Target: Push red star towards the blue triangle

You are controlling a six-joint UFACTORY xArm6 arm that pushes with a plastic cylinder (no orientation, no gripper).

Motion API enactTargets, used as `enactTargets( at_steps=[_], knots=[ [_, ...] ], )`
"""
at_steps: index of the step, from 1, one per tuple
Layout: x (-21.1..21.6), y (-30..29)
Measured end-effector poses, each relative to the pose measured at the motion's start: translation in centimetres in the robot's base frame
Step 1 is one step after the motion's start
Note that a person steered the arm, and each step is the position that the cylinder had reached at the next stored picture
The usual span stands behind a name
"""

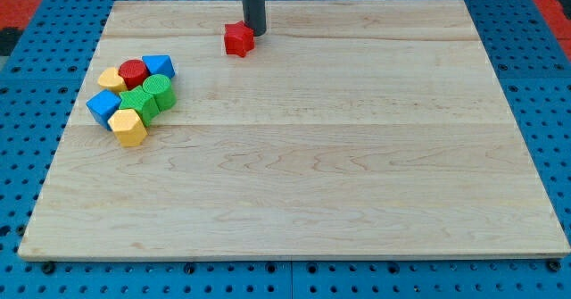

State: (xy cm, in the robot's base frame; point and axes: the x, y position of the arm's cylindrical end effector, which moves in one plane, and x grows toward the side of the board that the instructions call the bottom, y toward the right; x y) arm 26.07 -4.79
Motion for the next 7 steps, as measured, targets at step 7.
enactTargets(
  at_steps=[7],
  knots=[
    [2.0,-4.3]
  ],
)
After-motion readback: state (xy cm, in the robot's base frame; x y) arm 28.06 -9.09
